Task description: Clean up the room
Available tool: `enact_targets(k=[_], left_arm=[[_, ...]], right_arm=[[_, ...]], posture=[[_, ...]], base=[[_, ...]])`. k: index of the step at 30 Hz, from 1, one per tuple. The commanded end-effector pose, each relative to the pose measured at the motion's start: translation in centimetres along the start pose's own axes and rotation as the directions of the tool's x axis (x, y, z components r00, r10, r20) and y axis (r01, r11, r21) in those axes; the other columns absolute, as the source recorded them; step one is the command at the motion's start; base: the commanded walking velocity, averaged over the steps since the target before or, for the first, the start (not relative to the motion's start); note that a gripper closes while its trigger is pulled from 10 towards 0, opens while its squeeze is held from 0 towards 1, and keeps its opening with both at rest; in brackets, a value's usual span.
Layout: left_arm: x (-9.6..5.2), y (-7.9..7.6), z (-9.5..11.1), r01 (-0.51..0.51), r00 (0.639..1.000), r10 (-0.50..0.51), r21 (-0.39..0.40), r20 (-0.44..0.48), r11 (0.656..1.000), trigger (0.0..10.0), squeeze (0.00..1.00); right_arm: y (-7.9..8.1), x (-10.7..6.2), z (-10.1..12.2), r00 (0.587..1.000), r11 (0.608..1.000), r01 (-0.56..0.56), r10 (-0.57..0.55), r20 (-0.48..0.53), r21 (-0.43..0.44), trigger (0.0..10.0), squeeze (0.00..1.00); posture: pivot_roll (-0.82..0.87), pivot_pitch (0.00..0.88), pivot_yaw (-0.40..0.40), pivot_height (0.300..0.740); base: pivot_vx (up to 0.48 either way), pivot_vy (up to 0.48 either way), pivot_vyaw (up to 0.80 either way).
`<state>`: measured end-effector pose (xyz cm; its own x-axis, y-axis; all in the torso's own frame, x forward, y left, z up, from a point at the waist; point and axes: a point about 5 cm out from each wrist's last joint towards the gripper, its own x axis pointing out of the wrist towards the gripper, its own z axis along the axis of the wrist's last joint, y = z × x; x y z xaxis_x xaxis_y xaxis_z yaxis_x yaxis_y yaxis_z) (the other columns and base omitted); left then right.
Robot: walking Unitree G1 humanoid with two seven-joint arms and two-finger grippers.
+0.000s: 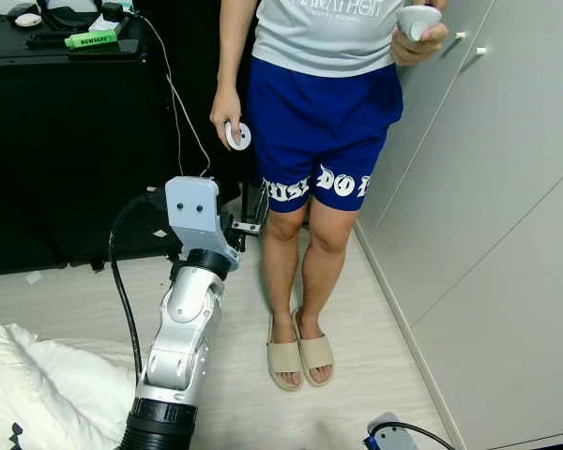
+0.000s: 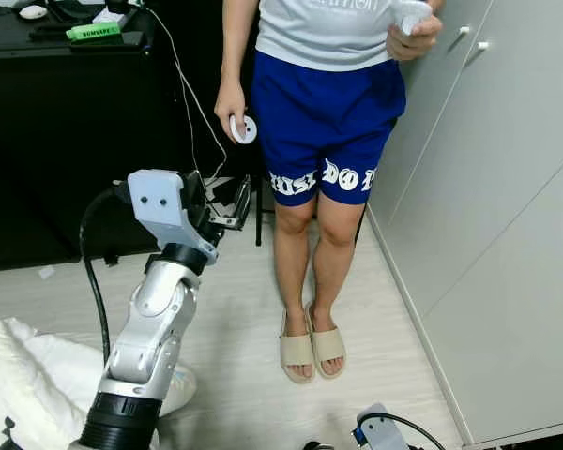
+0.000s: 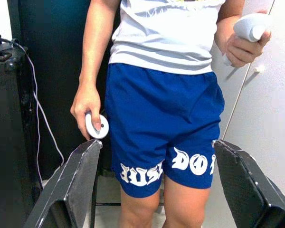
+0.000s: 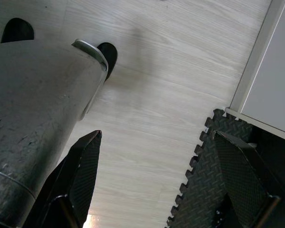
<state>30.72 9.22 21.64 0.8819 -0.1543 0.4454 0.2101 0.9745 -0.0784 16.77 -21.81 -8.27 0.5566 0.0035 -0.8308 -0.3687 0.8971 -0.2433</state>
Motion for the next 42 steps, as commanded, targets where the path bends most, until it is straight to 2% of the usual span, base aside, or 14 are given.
enact_targets(k=[1,9,14,17,25,31,33,34,36,37,39,40,41,42], left_arm=[[-0.3,-0.2,-0.6,0.018,1.000,-0.018,0.014,-0.020,1.000,10.0,0.00],[-2.1,0.8,-4.6,0.023,0.984,-0.010,0.070,-0.177,0.997,10.0,0.00],[-4.5,3.4,-8.6,0.016,0.943,0.042,0.172,-0.331,0.985,10.0,0.00],[-7.3,6.3,-11.6,0.023,0.882,0.108,0.272,-0.458,0.962,10.0,0.00],[-11.7,8.9,-14.5,0.069,0.770,0.170,0.345,-0.616,0.936,10.0,0.00],[-16.6,10.2,-16.7,0.117,0.629,0.224,0.375,-0.744,0.920,10.0,0.00],[-18.9,10.8,-17.5,0.142,0.557,0.241,0.377,-0.795,0.915,10.0,0.00],[-18.9,10.8,-17.5,0.142,0.557,0.241,0.377,-0.795,0.915,10.0,0.00],[-21.0,10.9,-18.1,0.163,0.474,0.229,0.340,-0.850,0.926,10.0,0.00],[-21.0,10.9,-18.1,0.163,0.474,0.229,0.340,-0.850,0.926,10.0,0.00],[-23.6,10.6,-18.8,0.158,0.312,0.187,0.245,-0.931,0.957,10.0,0.00],[-23.6,10.6,-18.8,0.158,0.312,0.187,0.245,-0.931,0.957,10.0,0.00],[-25.1,10.4,-19.2,0.121,0.197,0.156,0.182,-0.968,0.976,10.0,0.00],[-25.1,10.4,-19.2,0.121,0.197,0.156,0.182,-0.968,0.976,10.0,0.00]], right_arm=[[0.2,-0.2,-0.9,0.999,1.000,-0.008,0.008,-0.033,0.003,10.0,0.00],[0.2,-0.1,-0.3,1.000,0.992,-0.010,0.007,0.026,0.123,10.0,0.00],[-1.6,-0.1,2.0,0.982,0.978,0.085,-0.115,0.153,0.191,10.0,0.00],[-2.8,-0.2,3.9,0.955,0.975,0.123,-0.167,0.245,0.185,10.0,0.00],[-4.4,-1.0,7.0,0.878,0.961,0.174,-0.249,0.408,0.213,10.0,0.00],[-7.1,-2.7,11.6,0.731,0.936,0.237,-0.349,0.587,0.261,10.0,0.00],[-8.0,-3.7,13.4,0.653,0.928,0.275,-0.372,0.660,0.250,10.0,0.00],[-8.0,-3.7,13.4,0.653,0.928,0.275,-0.372,0.660,0.250,10.0,0.00],[-8.5,-4.5,14.6,0.587,0.916,0.308,-0.396,0.706,0.258,10.0,0.00],[-8.5,-4.5,14.6,0.587,0.916,0.308,-0.396,0.706,0.258,10.0,0.00],[-8.5,-4.8,15.2,0.564,0.911,0.315,-0.406,0.719,0.267,10.0,0.00],[-8.5,-4.8,15.2,0.564,0.911,0.315,-0.406,0.719,0.267,10.0,0.00],[-8.4,-4.8,15.5,0.559,0.911,0.314,-0.406,0.724,0.268,10.0,0.00],[-8.4,-4.8,15.5,0.559,0.911,0.314,-0.406,0.724,0.268,10.0,0.00]], posture=[[0.02,0.219,-0.047,0.735],[0.03,0.218,-0.049,0.735],[0.02,0.209,-0.048,0.735],[0.02,0.200,-0.047,0.735],[0.02,0.192,-0.047,0.735],[0.02,0.184,-0.045,0.735],[0.01,0.177,-0.044,0.735],[0.01,0.177,-0.044,0.735],[0.02,0.173,-0.044,0.735],[0.02,0.173,-0.044,0.735],[0.02,0.173,-0.041,0.735],[0.02,0.173,-0.041,0.735],[0.02,0.173,-0.041,0.735],[0.02,0.173,-0.041,0.735]], base=[[0.000,0.000,0.00],[0.000,0.000,0.00],[0.000,0.000,0.00],[0.000,0.000,0.00],[0.000,0.000,0.00],[0.000,0.000,0.00],[0.000,0.000,0.00],[0.000,0.000,0.00],[0.000,0.000,0.00],[0.000,0.000,0.00],[0.000,0.000,0.00],[0.000,0.000,0.00],[0.000,0.000,0.00],[0.000,0.000,0.00]])
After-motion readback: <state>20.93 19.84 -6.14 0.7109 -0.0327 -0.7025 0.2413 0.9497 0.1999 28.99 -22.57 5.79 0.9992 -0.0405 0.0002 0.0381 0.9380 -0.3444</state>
